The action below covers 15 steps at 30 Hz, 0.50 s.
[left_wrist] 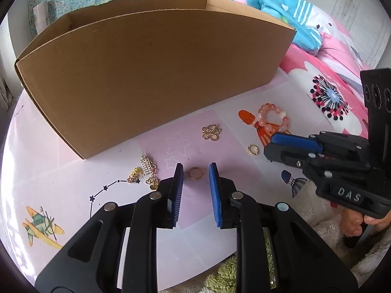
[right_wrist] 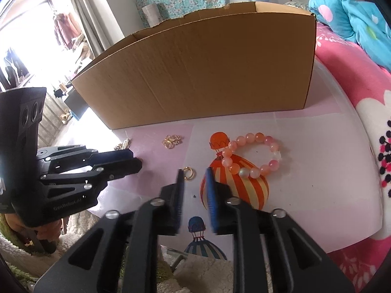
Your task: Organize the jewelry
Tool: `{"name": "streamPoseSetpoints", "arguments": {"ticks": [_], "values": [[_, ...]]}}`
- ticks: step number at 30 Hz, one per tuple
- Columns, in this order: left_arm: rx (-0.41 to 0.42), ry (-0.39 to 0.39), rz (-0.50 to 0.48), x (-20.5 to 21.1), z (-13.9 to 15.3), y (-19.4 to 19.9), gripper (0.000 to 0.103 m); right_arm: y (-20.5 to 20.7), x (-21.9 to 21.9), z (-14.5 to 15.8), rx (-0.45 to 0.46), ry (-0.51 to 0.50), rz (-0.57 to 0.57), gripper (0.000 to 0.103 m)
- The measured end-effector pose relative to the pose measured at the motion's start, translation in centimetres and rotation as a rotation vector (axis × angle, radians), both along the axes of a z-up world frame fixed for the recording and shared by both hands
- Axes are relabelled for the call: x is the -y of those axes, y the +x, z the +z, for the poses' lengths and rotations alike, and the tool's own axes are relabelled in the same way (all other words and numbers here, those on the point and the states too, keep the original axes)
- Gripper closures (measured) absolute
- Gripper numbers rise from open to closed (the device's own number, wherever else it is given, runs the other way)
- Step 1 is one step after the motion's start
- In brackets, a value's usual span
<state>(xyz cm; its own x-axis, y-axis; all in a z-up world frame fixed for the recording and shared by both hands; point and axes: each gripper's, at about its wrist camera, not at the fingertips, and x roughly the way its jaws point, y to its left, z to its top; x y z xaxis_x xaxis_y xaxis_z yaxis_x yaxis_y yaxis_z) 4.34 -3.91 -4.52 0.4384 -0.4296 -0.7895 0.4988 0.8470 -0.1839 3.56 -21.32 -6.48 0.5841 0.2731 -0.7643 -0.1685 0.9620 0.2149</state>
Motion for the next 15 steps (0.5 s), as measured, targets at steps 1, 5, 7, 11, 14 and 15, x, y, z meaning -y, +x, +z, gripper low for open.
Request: {"name": "streamPoseSetpoints", "arguments": {"ticks": [1, 5, 7, 11, 14, 15], "values": [[0.002, 0.005, 0.000, 0.2, 0.0, 0.0, 0.083, -0.1, -0.1, 0.0, 0.000, -0.005, 0.002, 0.083], [0.022, 0.033, -0.011, 0.5, 0.0, -0.2, 0.083, -0.2, -0.2, 0.0, 0.007, -0.017, 0.010, 0.083], [0.034, 0.049, -0.020, 0.6, 0.0, -0.4, 0.083, -0.3, -0.3, 0.0, 0.007, -0.018, 0.014, 0.083], [0.054, 0.072, -0.035, 0.8, 0.0, -0.5, 0.089, -0.1, -0.8, -0.2, 0.002, -0.024, 0.022, 0.083], [0.057, 0.073, -0.036, 0.7, 0.0, -0.5, 0.092, 0.3, -1.3, -0.2, 0.003, -0.034, 0.035, 0.083], [0.058, 0.072, -0.035, 0.6, 0.0, -0.4, 0.092, 0.4, -1.4, -0.1, 0.004, -0.037, 0.037, 0.083]]}}
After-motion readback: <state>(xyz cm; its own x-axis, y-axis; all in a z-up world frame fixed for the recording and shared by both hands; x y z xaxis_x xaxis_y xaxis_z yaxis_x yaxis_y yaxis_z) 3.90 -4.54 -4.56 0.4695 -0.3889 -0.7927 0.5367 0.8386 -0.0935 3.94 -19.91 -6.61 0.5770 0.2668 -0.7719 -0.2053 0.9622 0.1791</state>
